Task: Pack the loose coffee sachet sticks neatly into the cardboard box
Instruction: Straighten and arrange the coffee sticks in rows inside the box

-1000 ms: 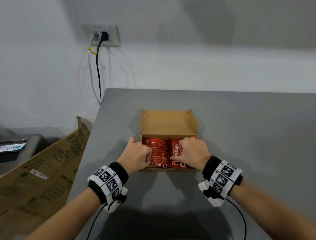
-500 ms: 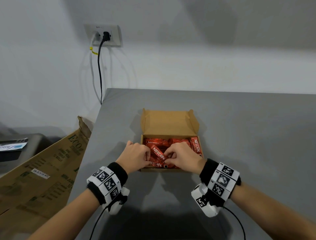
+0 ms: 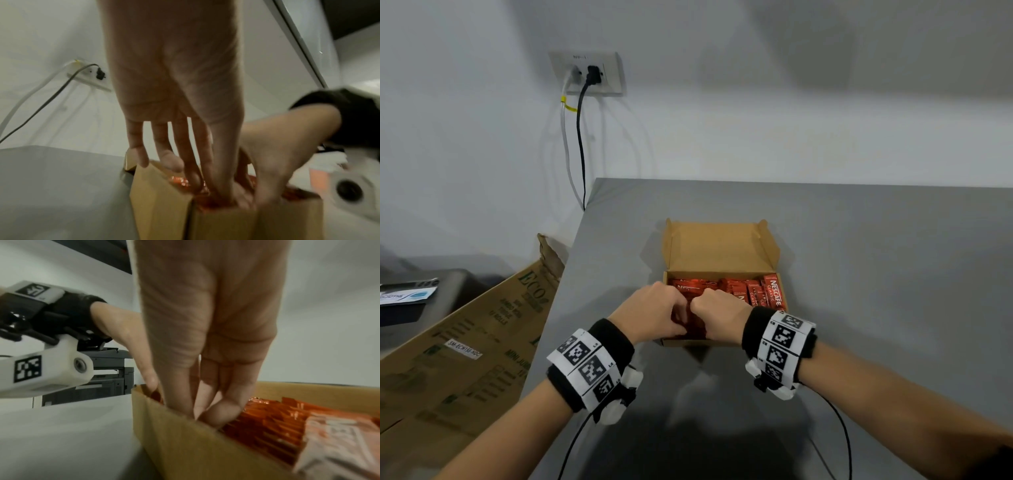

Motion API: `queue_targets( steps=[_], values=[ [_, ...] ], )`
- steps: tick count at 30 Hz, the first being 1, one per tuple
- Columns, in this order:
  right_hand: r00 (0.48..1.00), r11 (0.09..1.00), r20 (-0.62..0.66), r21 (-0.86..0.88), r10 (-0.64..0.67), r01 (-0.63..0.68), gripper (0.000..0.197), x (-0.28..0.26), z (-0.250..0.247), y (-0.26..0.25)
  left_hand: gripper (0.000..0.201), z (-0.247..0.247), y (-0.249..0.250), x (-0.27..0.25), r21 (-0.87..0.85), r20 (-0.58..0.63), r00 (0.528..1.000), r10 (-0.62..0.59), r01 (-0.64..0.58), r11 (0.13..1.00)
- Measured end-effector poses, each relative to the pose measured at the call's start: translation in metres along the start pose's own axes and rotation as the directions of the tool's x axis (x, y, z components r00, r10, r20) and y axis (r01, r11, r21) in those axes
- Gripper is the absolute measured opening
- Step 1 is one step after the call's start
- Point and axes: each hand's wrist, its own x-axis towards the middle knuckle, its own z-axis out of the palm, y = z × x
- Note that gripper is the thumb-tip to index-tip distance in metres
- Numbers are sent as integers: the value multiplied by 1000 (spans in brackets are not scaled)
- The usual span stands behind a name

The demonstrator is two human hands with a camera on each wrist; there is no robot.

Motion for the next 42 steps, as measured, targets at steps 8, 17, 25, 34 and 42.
queue_targets(
  steps=[8,17,25,34,42],
  values=[
    [999,999,39,34,35,-36,12,-4,-3,7,11,15,3,7,340,15,997,69,-71,938],
    [1000,999,16,-51,12,-11,8,-4,4,6,14,21,0,10,288,-7,996,91,-85,954],
    [937,935,-210,280,281,-217,12,-23,-26,52,13,23,-3,10,249,-18,996,90,-83,965],
    [896,901,-124,143,426,-409,36,-44,-9,66,16,16,-3,14,209,27,996,87,-91,974],
    [869,868,-85,156,487,-471,35,-39,-2,54,13,19,-4,12,172,0,996,92,-91,981]
  ],
)
